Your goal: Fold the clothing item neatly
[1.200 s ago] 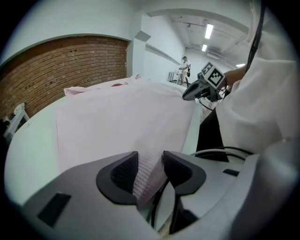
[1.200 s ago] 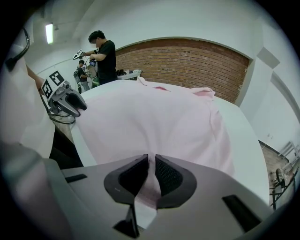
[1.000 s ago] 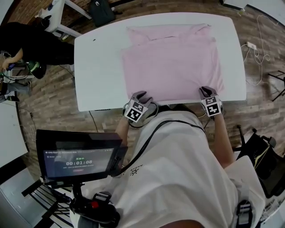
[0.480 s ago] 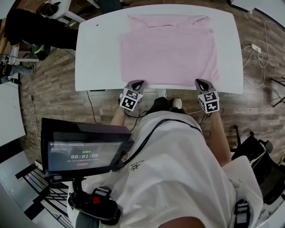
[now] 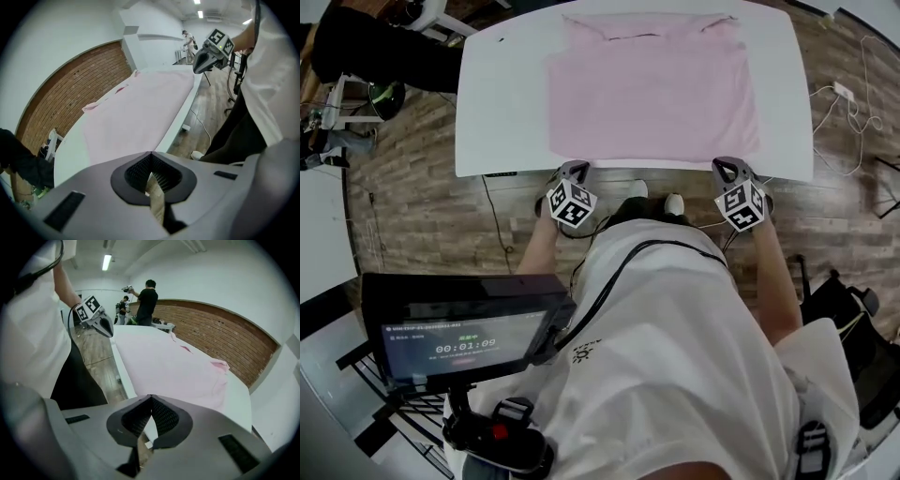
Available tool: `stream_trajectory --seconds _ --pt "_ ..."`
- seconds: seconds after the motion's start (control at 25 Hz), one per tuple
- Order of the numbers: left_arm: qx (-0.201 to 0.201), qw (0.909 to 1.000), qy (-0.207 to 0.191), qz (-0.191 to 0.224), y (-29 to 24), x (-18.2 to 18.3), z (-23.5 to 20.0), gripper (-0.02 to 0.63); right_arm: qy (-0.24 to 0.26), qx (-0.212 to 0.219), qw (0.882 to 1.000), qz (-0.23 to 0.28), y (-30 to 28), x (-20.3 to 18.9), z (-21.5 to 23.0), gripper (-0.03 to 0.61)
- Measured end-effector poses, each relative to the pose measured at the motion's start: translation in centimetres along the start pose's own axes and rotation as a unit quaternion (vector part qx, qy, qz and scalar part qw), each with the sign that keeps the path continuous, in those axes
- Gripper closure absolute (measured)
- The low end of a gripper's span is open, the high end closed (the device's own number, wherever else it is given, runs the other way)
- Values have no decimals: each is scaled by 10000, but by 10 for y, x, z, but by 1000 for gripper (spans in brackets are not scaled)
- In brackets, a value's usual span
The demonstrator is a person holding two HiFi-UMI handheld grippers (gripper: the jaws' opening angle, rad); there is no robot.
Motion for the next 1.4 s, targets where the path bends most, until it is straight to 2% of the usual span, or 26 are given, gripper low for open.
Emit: stream_trajectory --seconds 0.12,0.32,0.44,0.56,0.68,0.8,1.0,1.2,1.36,1.4 --pt "5 9997 -234 -118 3 -9 -3 612 344 -21 9993 -157 0 3 -4 575" --pt "238 9986 -444 -186 -4 -18 -25 611 455 -101 9988 -142 -17 17 -2 575" --pt "22 9984 -533 -175 -8 -19 -16 608 639 18 9971 -405 -21 5 -7 549" --pt "-180 9967 -765 -202 -10 -20 -12 539 744 73 9959 -504 -15 -1 -10 512" --pt "-262 9914 -1259 -252 -12 -15 -4 499 624 -10 9967 -513 -3 -7 -10 489" --pt "-232 9846 -1697 -337 -17 -8 -1 499 467 -142 9974 -528 6 -14 -7 488" --pt "-563 9675 -2414 -505 -22 -3 8 499 168 -376 9977 -535 19 -28 -1 488" --pt "-818 9592 -2617 -686 -20 -16 -8 499 114 -582 9955 -734 20 -17 4 488" --pt "-1024 9578 -2558 -821 -20 -18 -7 500 485 -431 9930 -983 16 -24 4 483" --pt "-1079 9574 -2545 -837 -21 -17 -6 500 628 -334 9919 -1056 14 -26 2 455"
Point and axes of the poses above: the fingertips, and each gripper's own axes: y backward along the fingers, z to its right, x out of its top, the point moved 1 cm from there along y, backward along the fingers, and after that the axes turned 10 degrees about -y, right-handed, at the moved point
